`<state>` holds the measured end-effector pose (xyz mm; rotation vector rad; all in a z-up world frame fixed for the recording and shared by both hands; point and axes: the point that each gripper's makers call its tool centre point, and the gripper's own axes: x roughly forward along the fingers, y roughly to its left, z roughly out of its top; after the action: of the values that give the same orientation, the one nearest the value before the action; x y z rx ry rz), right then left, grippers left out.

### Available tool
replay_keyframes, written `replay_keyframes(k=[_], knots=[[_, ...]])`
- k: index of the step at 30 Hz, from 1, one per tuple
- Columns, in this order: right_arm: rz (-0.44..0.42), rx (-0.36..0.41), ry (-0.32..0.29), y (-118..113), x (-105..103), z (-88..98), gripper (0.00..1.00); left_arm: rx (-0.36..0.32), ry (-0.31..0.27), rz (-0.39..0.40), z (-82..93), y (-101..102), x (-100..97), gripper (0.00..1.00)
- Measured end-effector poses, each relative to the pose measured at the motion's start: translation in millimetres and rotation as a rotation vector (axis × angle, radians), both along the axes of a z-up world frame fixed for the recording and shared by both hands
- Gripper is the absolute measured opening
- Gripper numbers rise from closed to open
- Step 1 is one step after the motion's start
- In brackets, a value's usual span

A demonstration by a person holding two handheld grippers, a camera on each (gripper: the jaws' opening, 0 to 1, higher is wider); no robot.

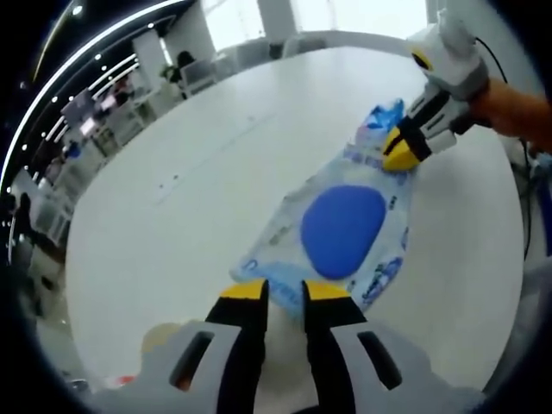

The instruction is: Arrange the tabletop items into an orderly group along one side of the table until the central work area is clear of visible clutter.

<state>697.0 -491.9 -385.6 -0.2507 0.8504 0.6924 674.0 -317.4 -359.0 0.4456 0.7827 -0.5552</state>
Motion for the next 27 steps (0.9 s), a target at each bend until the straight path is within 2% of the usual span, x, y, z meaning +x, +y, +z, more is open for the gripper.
replay_keyframes(k=[6, 20, 27], knots=[[-0.004, 0.007, -0.018, 1.4, 0.4, 5.3, 0.19, -0.006, -0.009, 0.003, 3.6, 0.7, 0.7, 0.16], [0.014, 0.028, -0.088, 10.8, 5.5, 23.2, 0.29, -0.057, -0.030, 0.003, 14.8, -4.7, 2.7, 0.26], [0.024, 0.029, -0.129, 13.2, 9.4, 29.8, 0.45, -0.087, -0.031, -0.024, 18.6, -11.9, 0.1, 0.38]])
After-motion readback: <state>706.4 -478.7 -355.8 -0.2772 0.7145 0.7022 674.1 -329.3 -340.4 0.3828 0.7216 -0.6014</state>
